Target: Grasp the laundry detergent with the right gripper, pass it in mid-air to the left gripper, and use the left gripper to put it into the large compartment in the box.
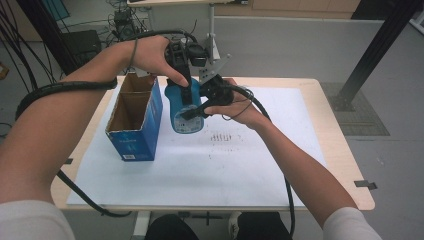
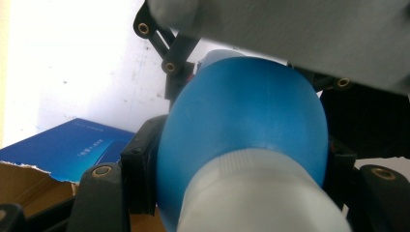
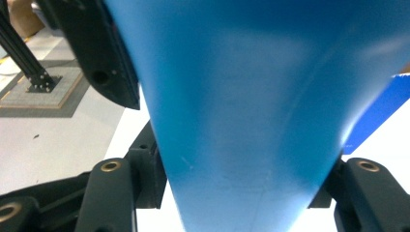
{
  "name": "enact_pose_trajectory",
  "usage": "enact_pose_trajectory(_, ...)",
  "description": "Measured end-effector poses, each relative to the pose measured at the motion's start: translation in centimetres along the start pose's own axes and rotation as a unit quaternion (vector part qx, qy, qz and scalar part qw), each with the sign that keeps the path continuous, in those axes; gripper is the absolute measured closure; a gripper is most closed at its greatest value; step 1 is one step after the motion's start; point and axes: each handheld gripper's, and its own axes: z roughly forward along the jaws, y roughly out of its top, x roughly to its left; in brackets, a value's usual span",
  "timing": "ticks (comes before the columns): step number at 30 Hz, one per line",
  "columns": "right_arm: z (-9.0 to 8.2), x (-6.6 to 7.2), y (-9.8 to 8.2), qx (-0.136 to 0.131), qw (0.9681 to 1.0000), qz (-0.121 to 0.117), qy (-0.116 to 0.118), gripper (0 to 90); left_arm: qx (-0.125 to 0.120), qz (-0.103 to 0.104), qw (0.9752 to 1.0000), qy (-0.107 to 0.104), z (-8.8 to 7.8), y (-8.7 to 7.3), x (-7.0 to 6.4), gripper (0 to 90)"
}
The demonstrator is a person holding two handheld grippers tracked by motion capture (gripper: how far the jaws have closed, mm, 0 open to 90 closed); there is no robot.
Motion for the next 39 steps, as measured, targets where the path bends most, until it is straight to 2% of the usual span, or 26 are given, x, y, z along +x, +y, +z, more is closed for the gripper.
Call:
enact_pose_trajectory(1,-0.1,0.1,-0.1,-0.006,0.9999,0.01,0.004,33.6,0.001,0.001,1.0,0.0,0.0,0.0,0.0,35.6)
enact_pose_trajectory(5,-0.7,0.0,-0.7,0.005,0.9991,0.036,-0.02,17.6,-0.003,-0.008,1.0,0.003,0.0,-0.2,0.0,35.6)
enact_pose_trajectory(8,-1.2,0.0,-1.2,0.011,0.9984,0.047,-0.029,13.7,-0.004,-0.011,0.9999,0.004,-0.2,-0.1,0.0,35.6)
enact_pose_trajectory(13,-2.3,0.2,-1.8,0.037,0.9959,0.067,-0.049,10.9,0.0,-0.016,0.9999,0.005,-0.5,0.1,0.0,35.6)
enact_pose_trajectory(15,-2.7,0.4,-1.9,0.054,0.9944,0.075,-0.051,7.6,0.0,-0.021,0.9998,0.008,-0.6,0.1,0.0,35.6)
enact_pose_trajectory(17,-3.3,0.6,-2.0,0.064,0.9923,0.081,-0.069,6.5,0.0,-0.025,0.9996,0.011,-0.7,0.1,0.0,35.6)
enact_pose_trajectory(18,-3.6,0.7,-2.0,0.069,0.9915,0.085,-0.07,5.7,0.002,-0.026,0.9996,0.013,-0.8,0.1,0.0,35.5)
enact_pose_trajectory(20,-4.3,0.9,-2.2,0.081,0.9876,0.101,-0.088,5.4,0.001,-0.029,0.9994,0.018,-1.0,0.1,-0.2,35.6)
enact_pose_trajectory(22,-5.0,1.1,-2.5,0.096,0.984,0.116,-0.096,5.3,-0.002,-0.035,0.9991,0.021,-1.2,0.0,-0.3,35.5)
enact_pose_trajectory(24,-5.8,1.3,-2.8,0.112,0.9791,0.133,-0.106,5.0,0.0,-0.044,0.9988,0.023,-1.6,0.0,-0.3,35.6)
enact_pose_trajectory(27,-6.7,1.8,-3.4,0.139,0.9721,0.145,-0.12,5.3,0.002,-0.058,0.9979,0.028,-2.0,0.0,-0.2,35.6)
enact_pose_trajectory(30,-7.5,2.1,-4.1,0.164,0.9668,0.153,-0.122,5.6,0.0,-0.085,0.9958,0.035,-2.5,-0.2,-0.1,35.6)
enact_pose_trajectory(33,-8.3,2.6,-4.7,0.182,0.9625,0.156,-0.127,6.0,0.0,-0.117,0.9923,0.043,-3.3,-0.5,0.2,35.7)
enact_pose_trajectory(38,-9.8,3.3,-5.3,0.196,0.9569,0.154,-0.148,6.5,0.0,-0.171,0.9839,0.053,-4.9,-1.2,0.7,35.9)
enact_pose_trajectory(39,-10.1,3.4,-5.5,0.199,0.956,0.156,-0.148,6.6,-0.002,-0.186,0.9812,0.053,-5.3,-1.4,0.8,35.9)
